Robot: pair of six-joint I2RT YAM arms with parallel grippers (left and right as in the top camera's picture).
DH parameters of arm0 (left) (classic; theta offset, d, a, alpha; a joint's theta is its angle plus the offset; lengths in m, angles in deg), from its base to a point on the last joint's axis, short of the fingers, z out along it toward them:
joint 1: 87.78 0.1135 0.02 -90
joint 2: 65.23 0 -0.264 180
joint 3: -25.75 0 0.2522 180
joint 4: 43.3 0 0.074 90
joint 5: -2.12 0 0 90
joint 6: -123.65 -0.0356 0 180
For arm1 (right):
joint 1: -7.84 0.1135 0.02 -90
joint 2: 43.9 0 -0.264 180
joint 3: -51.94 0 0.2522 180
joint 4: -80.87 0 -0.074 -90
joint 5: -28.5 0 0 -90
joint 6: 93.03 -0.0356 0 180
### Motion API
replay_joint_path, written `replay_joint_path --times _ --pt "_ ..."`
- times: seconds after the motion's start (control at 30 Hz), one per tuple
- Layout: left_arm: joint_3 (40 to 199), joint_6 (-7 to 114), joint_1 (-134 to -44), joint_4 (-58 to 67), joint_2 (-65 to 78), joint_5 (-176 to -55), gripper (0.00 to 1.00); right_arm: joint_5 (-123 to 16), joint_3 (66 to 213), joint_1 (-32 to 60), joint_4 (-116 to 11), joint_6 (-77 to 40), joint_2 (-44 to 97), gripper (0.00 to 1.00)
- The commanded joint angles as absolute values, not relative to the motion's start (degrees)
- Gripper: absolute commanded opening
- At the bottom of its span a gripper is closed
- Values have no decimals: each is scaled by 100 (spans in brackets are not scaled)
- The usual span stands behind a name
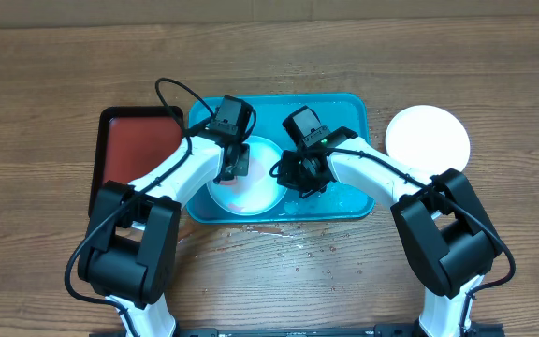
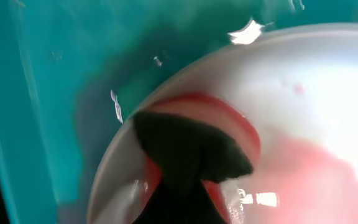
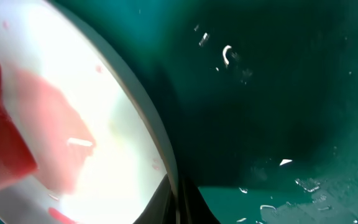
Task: Clean dirty plates on tray and stack at the side
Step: 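Scrub the red-stained plate with the sponge in the left gripper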
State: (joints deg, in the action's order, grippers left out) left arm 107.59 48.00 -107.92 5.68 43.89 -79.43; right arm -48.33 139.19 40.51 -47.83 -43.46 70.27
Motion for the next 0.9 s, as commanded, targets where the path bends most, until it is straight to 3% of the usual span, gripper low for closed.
replay_joint_path --times 0.0,0.13,0.43,0.67,0.87 --pt "10728 3401 -10768 1056 4417 -9725 4 -4879 13812 4072 -4762 -4331 7110 4" --pt "10728 2459 -10772 1434 4417 -10970 4 -4879 13812 4072 -4762 -4331 7110 4" --pt "10728 2466 -10772 656 4417 -11023 4 -4879 13812 4072 -4764 -4331 7110 4" --pt "10728 3327 -10772 -258 4417 -9064 4 -4879 13812 4072 -4762 -4331 7110 4" --pt "10728 4223 -10768 -269 4417 -7534 4 -4879 13812 4072 -4762 -4328 7110 4"
